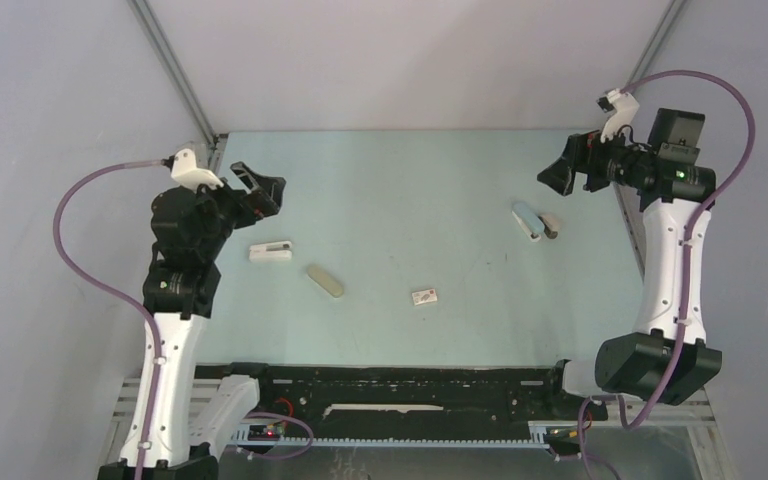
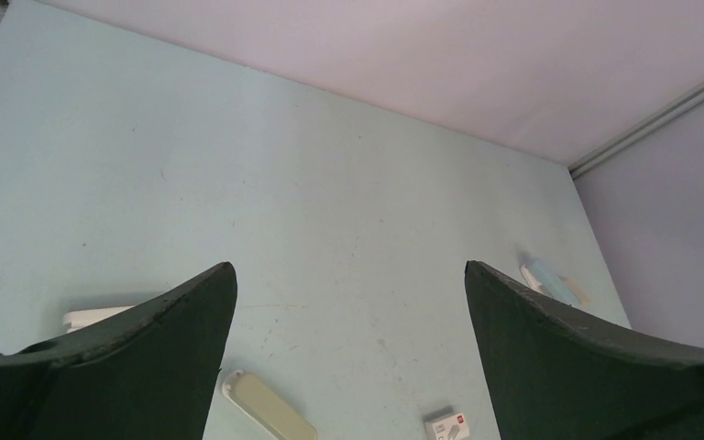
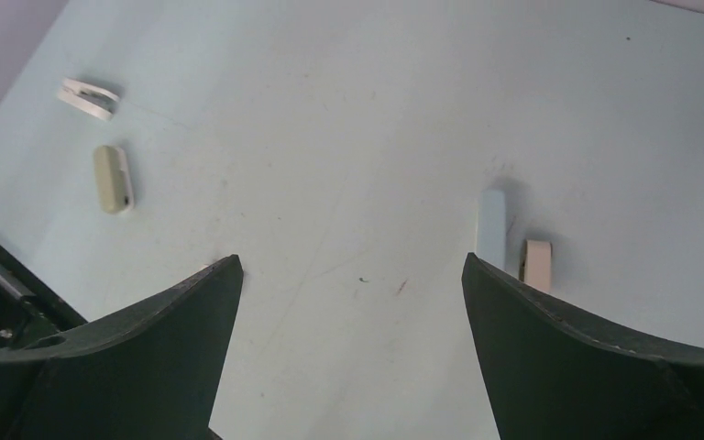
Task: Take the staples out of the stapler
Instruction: Reset both arms
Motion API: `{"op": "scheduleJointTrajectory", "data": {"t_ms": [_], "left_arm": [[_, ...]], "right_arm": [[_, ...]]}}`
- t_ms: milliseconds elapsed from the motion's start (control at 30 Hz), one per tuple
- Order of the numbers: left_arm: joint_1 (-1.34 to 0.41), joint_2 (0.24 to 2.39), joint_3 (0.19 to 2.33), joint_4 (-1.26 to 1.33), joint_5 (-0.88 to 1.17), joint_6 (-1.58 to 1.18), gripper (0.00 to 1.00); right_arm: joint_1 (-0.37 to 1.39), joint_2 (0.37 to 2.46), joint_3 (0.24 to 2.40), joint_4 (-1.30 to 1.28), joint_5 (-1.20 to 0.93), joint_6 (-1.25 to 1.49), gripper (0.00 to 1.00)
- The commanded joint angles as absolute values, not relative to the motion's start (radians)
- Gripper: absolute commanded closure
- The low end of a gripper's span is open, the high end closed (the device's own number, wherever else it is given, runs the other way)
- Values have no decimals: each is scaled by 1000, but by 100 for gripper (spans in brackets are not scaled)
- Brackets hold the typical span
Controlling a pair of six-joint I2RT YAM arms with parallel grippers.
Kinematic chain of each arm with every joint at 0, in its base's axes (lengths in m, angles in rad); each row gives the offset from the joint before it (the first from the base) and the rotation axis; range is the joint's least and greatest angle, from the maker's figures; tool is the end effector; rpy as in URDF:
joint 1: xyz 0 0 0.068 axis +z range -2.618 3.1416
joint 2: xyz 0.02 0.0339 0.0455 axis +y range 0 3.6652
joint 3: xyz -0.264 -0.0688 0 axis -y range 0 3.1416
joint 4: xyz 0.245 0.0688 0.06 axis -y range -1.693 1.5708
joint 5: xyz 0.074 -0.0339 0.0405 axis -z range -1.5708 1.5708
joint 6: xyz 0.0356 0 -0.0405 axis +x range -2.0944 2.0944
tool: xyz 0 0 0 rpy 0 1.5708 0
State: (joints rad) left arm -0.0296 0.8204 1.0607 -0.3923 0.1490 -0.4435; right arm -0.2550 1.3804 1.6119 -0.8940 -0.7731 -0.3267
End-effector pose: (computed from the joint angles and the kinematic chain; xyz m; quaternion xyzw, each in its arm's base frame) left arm 0.1714 -0.0104 0.4066 -0.1080 0.7505 -0.2071 0.6182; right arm 0.2706 -0.0448 0.4262 -0.1951 0.8259 0.2080 0.4864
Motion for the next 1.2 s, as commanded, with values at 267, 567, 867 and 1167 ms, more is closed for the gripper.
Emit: {"op": "scheduleJointTrajectory", "data": {"t_ms": [267, 567, 867, 1167], "left_arm": [[-3, 802, 1144, -468, 188, -412, 0], [33, 811, 1144, -470, 188, -408, 0], [51, 815, 1136, -460, 203, -406, 0], [63, 813, 1124, -449, 207, -409, 0]], "right_arm": [[-300, 1338, 1571, -767, -902, -101, 0], [-311, 1326, 1559, -730, -897, -3, 0], [-332, 1323, 1548, -708, -939, 56, 0], [-341, 1321, 1534, -702, -948, 58, 0]]}}
